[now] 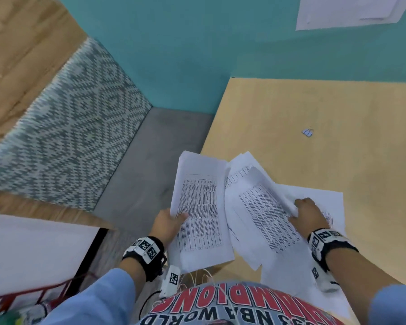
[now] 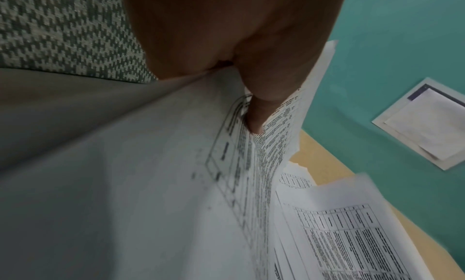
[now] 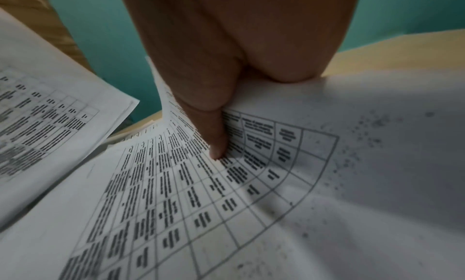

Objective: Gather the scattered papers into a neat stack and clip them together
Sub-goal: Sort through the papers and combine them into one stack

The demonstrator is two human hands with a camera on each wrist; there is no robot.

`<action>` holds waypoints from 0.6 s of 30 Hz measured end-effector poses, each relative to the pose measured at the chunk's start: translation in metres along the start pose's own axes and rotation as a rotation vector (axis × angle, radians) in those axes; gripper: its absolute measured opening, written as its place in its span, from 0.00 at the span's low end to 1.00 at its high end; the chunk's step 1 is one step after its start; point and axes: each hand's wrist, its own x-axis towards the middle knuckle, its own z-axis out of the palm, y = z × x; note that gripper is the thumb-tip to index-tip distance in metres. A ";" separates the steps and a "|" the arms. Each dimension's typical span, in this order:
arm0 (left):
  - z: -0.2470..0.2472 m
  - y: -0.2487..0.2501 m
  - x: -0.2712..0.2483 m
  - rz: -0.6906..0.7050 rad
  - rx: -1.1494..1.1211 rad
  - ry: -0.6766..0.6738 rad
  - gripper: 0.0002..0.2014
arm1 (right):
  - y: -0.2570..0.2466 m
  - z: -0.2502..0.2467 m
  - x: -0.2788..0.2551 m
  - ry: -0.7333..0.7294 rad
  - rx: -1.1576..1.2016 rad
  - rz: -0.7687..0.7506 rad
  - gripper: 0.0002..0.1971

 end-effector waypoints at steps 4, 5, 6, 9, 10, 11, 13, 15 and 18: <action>-0.006 0.002 0.003 -0.004 -0.017 -0.007 0.17 | 0.009 -0.006 -0.006 -0.068 0.057 0.048 0.22; -0.006 0.004 0.004 0.004 -0.016 -0.010 0.17 | 0.014 -0.010 -0.009 -0.071 0.072 0.056 0.24; -0.006 0.007 0.004 0.009 -0.018 -0.012 0.17 | 0.018 -0.013 -0.012 -0.076 0.098 0.065 0.25; -0.002 0.017 0.007 0.029 -0.021 -0.021 0.20 | 0.034 -0.024 -0.026 -0.077 0.253 0.105 0.17; 0.000 0.021 0.006 0.036 -0.020 -0.030 0.19 | 0.038 -0.030 -0.031 -0.060 0.342 0.124 0.11; 0.002 0.025 0.005 0.050 -0.020 -0.037 0.20 | 0.043 -0.036 -0.038 -0.046 0.467 0.145 0.07; 0.011 0.032 0.005 0.095 -0.005 -0.058 0.24 | 0.050 -0.047 -0.050 -0.034 0.718 0.175 0.08; 0.021 0.040 0.003 0.130 -0.001 -0.086 0.23 | 0.055 -0.056 -0.061 -0.071 0.962 0.221 0.11; 0.037 0.057 -0.008 0.164 -0.034 -0.129 0.11 | 0.056 -0.067 -0.068 -0.112 1.184 0.245 0.33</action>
